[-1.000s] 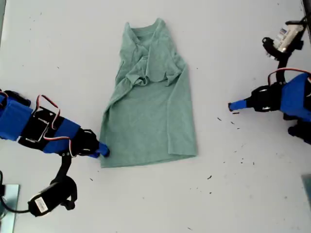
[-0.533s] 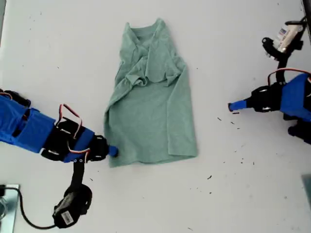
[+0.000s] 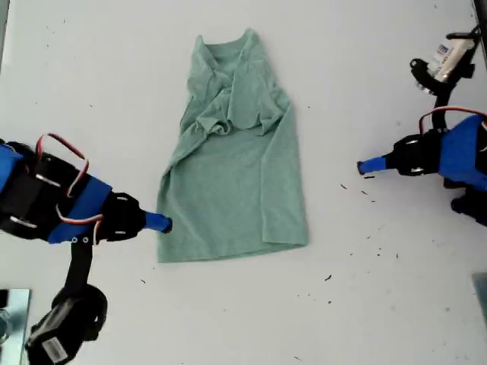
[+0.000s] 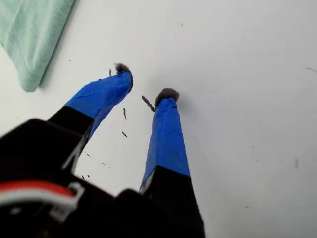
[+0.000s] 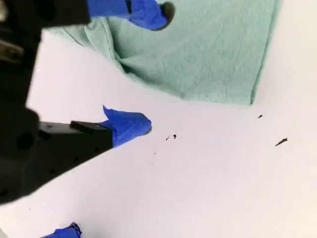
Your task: Fold t shirt
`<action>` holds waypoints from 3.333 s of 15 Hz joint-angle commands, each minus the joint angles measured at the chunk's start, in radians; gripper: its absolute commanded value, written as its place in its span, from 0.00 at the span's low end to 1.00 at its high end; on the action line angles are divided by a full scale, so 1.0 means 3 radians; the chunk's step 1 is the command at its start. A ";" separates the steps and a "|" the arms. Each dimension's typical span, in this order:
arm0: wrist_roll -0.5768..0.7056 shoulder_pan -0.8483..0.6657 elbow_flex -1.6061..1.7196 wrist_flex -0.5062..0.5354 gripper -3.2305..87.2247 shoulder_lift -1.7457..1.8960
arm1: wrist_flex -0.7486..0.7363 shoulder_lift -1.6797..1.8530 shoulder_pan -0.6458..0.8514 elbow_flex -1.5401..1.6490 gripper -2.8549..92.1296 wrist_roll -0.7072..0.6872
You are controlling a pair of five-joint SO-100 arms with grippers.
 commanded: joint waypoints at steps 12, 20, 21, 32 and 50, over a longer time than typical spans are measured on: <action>0.0138 -0.0138 0.0307 -0.1263 0.03 -0.1575 | 0.0005 0.0041 -0.0148 0.0112 0.17 -0.0020; -0.0051 -0.0194 -0.0251 0.0036 0.03 -0.0389 | 0.0005 0.0041 -0.0123 0.0112 0.17 -0.0036; 0.0107 -0.0210 -0.0721 0.0036 0.03 -0.0685 | 0.0005 0.0041 -0.0118 0.0112 0.17 -0.0036; 0.1636 -0.0614 -0.2638 -0.0148 0.40 -0.2459 | 0.0005 0.0041 -0.0097 0.0112 0.16 0.0000; -0.0184 -0.0061 0.4418 -0.3078 0.03 0.2608 | 0.0077 0.0046 -0.0256 0.0061 0.05 0.0557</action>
